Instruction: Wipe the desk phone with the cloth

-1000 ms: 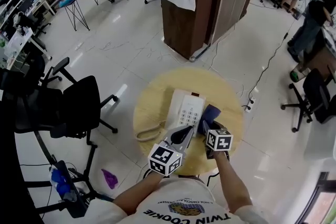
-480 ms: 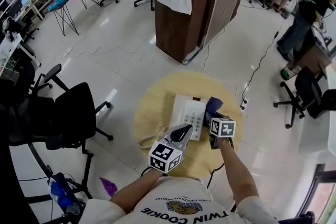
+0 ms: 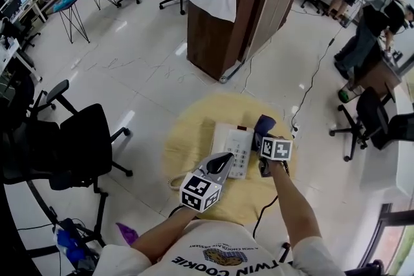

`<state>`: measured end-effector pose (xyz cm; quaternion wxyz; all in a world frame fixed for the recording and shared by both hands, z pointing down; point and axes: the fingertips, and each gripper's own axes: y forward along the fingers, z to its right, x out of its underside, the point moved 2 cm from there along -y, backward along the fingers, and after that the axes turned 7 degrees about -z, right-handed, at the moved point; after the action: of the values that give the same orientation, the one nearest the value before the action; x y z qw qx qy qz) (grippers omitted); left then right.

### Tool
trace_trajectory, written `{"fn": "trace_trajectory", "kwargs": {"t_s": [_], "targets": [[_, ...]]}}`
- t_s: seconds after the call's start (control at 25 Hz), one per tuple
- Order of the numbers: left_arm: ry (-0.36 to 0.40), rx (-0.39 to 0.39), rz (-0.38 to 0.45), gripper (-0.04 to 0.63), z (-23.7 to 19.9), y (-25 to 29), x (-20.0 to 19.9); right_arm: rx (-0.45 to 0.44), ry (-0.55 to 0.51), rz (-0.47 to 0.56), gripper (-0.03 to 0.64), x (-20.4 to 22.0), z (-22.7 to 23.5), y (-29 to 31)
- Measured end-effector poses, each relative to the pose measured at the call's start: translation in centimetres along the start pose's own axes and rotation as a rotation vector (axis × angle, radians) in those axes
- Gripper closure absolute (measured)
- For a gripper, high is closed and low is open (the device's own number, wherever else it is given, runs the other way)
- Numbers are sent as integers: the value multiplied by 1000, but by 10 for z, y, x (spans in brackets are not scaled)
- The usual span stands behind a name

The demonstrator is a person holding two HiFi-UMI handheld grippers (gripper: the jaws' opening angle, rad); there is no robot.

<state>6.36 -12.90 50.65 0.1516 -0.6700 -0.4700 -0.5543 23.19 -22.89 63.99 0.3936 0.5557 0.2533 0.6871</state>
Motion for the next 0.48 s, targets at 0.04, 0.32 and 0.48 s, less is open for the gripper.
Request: {"fn": "trace_trajectory", "kwargs": {"t_s": [0.04,0.32,0.48], "targets": [[0,1,2,603,-1,1,-1,9,-12,-8,549,-3,1,2],[-1,-25,18,603,-9,-2,-7,-2,-35,-37,549,-30,5,13],[-22,-48,26,603,-18,-7,-6,-1,-58,-51,549,-40,10,18]]}}
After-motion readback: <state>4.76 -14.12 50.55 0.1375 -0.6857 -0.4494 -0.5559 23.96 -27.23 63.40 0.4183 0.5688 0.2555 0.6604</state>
